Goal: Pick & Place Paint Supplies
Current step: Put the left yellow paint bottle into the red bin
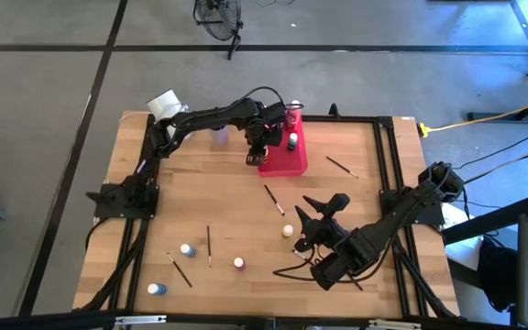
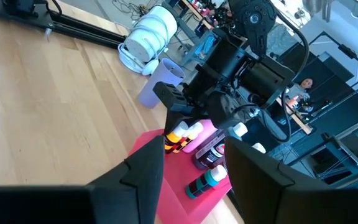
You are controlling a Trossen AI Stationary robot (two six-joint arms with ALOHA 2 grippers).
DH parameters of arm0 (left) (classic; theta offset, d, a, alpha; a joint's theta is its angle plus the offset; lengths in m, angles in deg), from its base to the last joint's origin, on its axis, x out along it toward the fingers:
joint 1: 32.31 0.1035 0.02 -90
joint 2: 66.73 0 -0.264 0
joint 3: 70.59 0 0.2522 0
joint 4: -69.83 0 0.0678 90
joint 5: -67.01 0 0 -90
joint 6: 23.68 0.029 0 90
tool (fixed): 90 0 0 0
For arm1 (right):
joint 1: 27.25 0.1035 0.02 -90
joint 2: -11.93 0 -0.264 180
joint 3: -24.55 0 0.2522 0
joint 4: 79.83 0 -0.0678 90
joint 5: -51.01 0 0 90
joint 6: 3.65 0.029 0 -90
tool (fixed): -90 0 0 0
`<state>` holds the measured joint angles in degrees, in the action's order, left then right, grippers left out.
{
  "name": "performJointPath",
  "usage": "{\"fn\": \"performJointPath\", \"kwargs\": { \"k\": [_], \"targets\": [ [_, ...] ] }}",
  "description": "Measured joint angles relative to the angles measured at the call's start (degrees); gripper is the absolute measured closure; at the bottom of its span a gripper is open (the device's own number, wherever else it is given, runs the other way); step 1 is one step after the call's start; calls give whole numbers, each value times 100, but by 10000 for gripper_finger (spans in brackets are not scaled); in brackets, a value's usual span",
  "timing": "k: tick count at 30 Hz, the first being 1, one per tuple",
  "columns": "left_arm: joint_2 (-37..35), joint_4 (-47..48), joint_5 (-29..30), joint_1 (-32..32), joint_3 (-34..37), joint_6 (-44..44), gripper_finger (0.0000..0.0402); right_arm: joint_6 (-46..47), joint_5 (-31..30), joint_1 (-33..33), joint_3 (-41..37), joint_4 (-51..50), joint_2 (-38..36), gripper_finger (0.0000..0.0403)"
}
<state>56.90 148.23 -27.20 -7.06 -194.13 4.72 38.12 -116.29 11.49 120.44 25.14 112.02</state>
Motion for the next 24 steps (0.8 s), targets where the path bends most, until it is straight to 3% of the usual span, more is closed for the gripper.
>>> {"fn": "performJointPath", "kwargs": {
  "k": [24],
  "targets": [
    [9,-11,-31,-2,0,-80,242,31,254,0,0,-24,0,231]
  ]
}}
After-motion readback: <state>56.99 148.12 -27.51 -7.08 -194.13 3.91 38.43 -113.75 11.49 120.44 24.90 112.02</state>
